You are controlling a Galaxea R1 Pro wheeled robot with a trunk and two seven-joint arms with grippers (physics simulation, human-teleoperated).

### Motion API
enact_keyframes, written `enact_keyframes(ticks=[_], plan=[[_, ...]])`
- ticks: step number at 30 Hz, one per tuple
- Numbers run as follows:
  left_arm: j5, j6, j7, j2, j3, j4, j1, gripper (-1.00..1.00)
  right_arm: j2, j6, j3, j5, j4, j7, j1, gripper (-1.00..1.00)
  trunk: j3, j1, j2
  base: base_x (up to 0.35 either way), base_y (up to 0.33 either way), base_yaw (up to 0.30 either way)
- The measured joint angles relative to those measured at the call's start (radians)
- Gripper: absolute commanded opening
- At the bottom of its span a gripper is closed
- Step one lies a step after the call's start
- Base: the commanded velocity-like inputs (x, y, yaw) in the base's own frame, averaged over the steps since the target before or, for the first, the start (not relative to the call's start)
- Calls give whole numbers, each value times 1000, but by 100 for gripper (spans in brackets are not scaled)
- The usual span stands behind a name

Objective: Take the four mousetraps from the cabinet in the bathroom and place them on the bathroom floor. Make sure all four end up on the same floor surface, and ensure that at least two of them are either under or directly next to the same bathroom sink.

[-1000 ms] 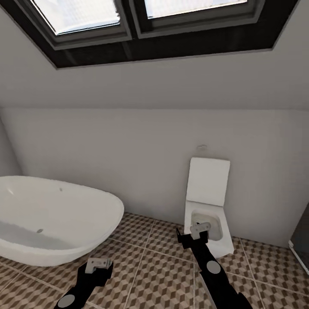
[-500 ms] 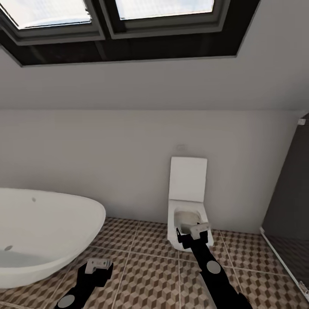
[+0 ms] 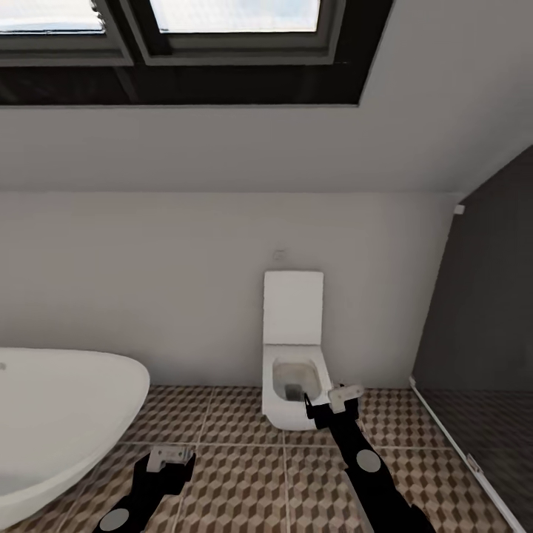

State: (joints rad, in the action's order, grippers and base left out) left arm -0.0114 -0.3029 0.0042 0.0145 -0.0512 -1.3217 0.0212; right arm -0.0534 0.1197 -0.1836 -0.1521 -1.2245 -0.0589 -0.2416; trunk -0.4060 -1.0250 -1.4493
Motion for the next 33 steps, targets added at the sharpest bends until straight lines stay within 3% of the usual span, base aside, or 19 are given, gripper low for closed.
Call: enact_keyframes(ticks=[33], plan=[[-1,0,0,0,-1,-3,0,100,0,0,0,0,0,0,0,100,0,0,0,0,0,-273]])
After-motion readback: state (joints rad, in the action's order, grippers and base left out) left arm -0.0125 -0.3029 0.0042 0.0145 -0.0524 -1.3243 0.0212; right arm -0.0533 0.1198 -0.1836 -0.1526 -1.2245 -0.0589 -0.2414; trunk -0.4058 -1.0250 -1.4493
